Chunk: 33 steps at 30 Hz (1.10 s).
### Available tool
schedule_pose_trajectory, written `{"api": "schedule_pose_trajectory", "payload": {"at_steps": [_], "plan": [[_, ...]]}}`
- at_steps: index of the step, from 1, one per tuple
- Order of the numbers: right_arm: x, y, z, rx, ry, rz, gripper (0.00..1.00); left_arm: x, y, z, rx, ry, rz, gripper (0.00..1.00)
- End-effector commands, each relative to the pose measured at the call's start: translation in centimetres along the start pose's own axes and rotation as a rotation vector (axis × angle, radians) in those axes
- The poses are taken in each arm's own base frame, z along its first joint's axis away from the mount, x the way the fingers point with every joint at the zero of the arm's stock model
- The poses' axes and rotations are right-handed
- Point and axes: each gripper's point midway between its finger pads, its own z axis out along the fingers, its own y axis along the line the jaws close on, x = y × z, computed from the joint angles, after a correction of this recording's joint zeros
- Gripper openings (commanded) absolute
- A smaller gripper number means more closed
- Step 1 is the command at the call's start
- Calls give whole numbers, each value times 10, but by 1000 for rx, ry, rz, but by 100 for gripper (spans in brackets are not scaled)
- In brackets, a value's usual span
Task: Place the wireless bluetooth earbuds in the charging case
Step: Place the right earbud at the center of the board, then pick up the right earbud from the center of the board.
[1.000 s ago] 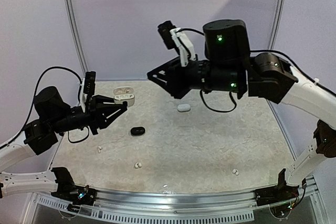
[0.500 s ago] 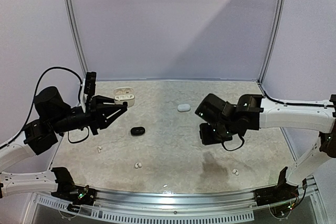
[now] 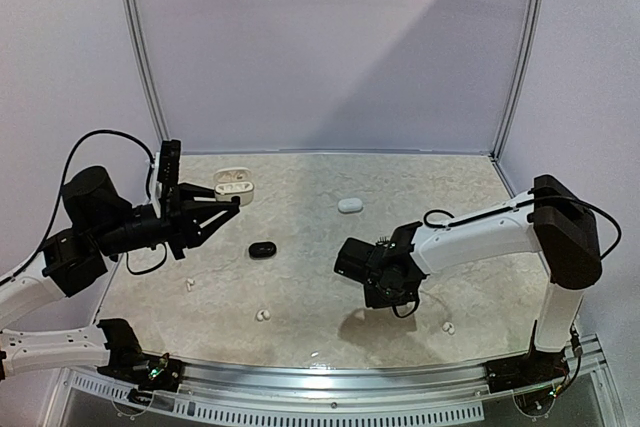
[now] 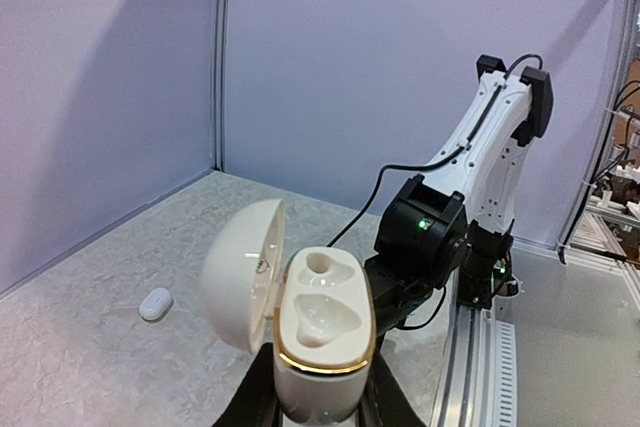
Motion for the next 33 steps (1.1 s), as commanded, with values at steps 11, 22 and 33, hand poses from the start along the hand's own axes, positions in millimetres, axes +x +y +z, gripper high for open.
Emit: {"api": "schedule_pose_trajectory", "payload": {"at_steps": [11, 22, 33], "plan": [[-8, 18, -23, -76, 11, -34, 47, -5, -2, -2, 2, -9, 34, 0], [-41, -8, -62, -174, 98, 270, 67, -4, -4, -2, 16, -13, 27, 0], [-22, 5, -38, -19, 142, 237, 46, -6, -7, -3, 29, -22, 33, 0]]}}
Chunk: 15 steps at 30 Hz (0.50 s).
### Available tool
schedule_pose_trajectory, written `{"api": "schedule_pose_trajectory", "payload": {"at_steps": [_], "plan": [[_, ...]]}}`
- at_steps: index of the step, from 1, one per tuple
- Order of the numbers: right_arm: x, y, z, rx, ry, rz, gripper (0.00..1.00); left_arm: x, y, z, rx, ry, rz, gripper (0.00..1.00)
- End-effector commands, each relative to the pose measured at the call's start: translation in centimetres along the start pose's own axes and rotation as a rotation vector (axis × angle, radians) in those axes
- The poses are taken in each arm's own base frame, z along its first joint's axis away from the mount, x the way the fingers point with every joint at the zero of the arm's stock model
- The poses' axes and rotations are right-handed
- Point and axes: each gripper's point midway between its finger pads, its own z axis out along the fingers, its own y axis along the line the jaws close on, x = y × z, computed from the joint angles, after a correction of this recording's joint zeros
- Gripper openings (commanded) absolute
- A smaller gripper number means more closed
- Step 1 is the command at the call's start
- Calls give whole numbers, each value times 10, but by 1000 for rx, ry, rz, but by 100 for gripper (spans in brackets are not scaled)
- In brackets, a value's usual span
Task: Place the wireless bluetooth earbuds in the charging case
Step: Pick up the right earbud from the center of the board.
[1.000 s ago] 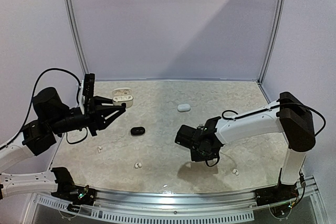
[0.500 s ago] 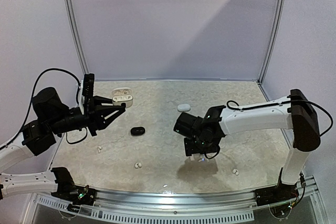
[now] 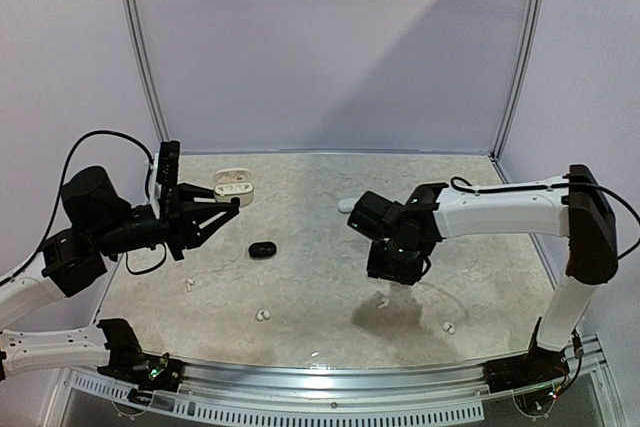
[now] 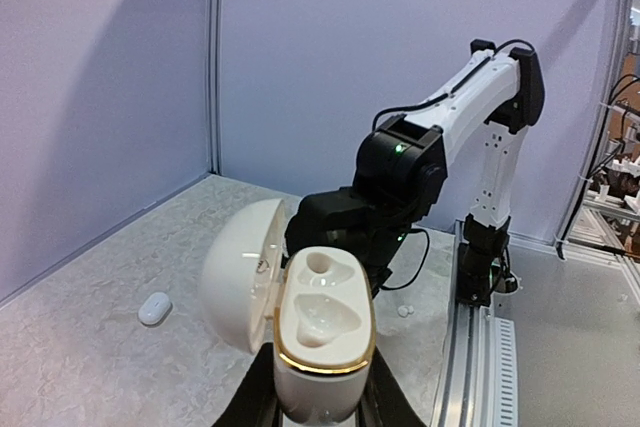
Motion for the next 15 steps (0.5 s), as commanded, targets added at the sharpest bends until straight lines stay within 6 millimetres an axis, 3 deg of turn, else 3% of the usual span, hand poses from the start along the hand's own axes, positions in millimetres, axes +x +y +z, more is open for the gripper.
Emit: {"api": "schedule_pose_trajectory", "payload": {"at_steps": [1, 7, 15], "plan": [[18, 1, 7, 118, 7, -69, 45, -4, -4, -3, 11, -17, 13, 0], [35, -3, 28, 164, 58, -92, 42, -2, -3, -2, 8, -15, 7, 0], [48, -13, 47, 209, 88, -119, 47, -2, -2, -1, 7, -11, 9, 0]]}}
